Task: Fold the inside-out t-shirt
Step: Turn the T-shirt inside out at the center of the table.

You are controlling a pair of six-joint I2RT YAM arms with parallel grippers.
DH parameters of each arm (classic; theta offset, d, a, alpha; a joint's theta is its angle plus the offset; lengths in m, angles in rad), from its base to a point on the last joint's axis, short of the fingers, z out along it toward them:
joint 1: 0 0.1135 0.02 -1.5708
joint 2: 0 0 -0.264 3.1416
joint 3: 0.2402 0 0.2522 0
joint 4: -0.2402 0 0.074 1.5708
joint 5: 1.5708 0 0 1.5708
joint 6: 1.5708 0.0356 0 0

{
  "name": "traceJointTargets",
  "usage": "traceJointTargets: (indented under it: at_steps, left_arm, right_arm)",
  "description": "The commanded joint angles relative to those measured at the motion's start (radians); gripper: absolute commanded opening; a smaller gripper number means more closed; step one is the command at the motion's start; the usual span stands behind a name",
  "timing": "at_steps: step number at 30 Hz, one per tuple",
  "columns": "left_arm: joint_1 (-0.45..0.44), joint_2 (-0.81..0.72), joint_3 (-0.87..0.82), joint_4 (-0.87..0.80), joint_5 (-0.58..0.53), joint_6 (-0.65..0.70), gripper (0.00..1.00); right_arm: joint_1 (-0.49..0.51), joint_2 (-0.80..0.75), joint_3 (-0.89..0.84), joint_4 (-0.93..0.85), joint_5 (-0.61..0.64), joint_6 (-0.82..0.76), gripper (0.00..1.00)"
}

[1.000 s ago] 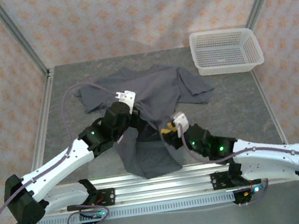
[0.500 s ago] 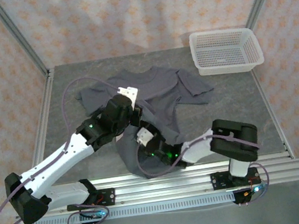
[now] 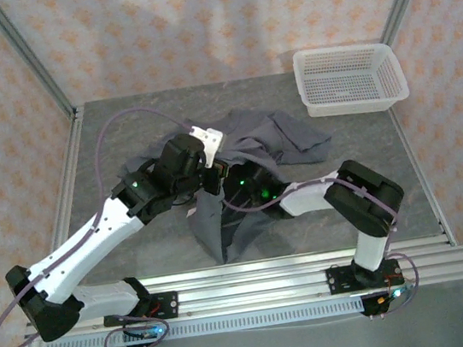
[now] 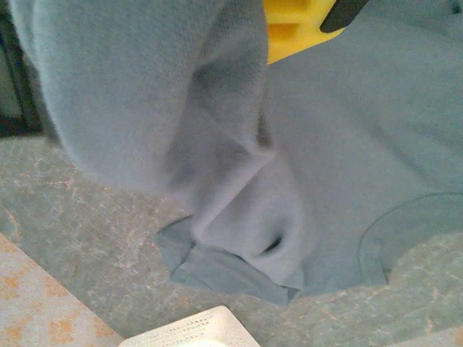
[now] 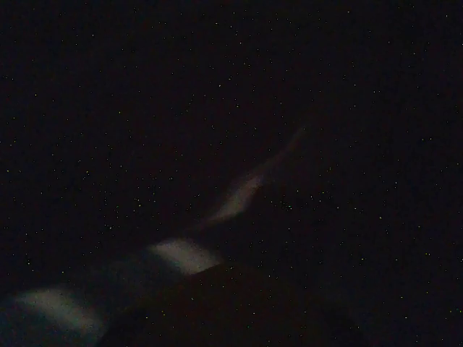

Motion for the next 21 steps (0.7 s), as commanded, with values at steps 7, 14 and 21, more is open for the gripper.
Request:
traceJointTargets:
  at_steps: [7, 14, 21]
  left_arm:
    - [-0.021, 0.074, 0.213, 0.056, 0.120, -0.002, 0.00]
    - [-0.079, 0.104, 0.304, 0.060, 0.129, 0.047, 0.00]
    - [-0.180, 0.174, 0.432, 0.019, 0.131, 0.105, 0.00]
  right_arm:
    - [0.021, 0.100, 0.121, -0.117, -0.159, 0.144, 0.00]
    - [-0.120, 0.226, 0.244, -0.231, -0.468, 0.215, 0.00]
    - [-0.170, 0.249, 0.353, -0.329, -0.657, 0.346, 0.00]
